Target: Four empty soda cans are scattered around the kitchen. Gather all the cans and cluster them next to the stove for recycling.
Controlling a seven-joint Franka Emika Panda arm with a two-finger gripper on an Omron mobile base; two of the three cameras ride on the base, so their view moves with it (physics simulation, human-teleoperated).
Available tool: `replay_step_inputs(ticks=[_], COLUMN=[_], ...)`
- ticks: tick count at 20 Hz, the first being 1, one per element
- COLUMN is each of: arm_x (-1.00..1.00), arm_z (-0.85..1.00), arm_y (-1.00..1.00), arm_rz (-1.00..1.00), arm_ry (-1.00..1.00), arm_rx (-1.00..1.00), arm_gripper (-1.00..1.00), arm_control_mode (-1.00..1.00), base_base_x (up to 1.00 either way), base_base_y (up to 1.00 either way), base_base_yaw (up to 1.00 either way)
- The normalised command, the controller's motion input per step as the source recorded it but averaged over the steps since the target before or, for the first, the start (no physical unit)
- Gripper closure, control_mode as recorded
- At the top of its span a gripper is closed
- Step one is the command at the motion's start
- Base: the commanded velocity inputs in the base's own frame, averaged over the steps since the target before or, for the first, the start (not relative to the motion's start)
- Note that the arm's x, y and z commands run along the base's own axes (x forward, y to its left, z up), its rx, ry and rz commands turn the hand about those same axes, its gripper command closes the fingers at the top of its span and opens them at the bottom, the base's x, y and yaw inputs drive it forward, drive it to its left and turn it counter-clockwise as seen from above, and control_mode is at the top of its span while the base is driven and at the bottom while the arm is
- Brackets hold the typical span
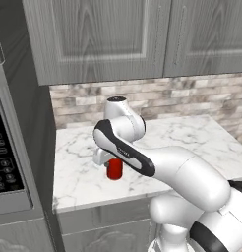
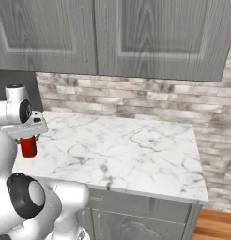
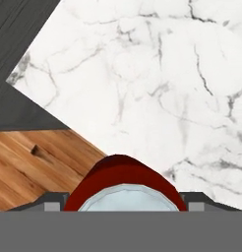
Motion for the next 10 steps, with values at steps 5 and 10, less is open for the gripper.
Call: replay_step_inputs(ticks=[5, 10], arm_x=[0.00, 0.00], arm_z=[0.00, 0.00], arm_y=[0.00, 0.00], arm_rz=[0.00, 0.00], arm_ry=[0.00, 0.00], arm_rx=[0.00, 0.00], arm_gripper=[1.00, 1.00], arm_control_mode=[1.00, 1.00], base_base_x=[-0.27, -0.58], base_base_y=[0.00, 0.02], base_base_yaw=[-0.05, -0.06])
